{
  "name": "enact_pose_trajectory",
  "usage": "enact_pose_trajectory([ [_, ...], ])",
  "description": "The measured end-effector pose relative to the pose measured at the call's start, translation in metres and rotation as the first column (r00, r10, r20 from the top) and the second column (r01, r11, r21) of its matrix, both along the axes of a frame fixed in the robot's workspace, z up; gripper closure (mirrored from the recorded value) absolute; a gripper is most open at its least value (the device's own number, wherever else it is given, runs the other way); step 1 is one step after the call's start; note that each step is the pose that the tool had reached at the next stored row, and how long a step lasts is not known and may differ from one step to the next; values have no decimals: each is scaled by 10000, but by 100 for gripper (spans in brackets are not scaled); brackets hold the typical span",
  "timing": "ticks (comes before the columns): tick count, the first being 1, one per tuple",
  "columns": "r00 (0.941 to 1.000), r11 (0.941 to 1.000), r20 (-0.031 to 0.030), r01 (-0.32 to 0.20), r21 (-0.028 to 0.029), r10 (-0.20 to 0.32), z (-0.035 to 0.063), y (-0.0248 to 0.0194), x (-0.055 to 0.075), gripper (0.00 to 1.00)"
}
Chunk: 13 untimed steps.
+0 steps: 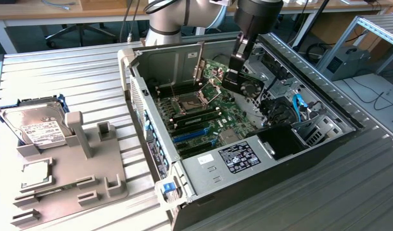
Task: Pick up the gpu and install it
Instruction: 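Insert the gpu into the slot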
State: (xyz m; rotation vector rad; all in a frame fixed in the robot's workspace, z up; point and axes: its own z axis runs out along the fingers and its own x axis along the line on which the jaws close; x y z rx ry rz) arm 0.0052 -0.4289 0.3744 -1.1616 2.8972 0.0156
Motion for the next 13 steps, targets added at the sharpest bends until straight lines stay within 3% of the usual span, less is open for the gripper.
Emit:
enact_pose_trajectory([
  [13,9979,9979,0,-643,0,643,-4,0,0,74],
])
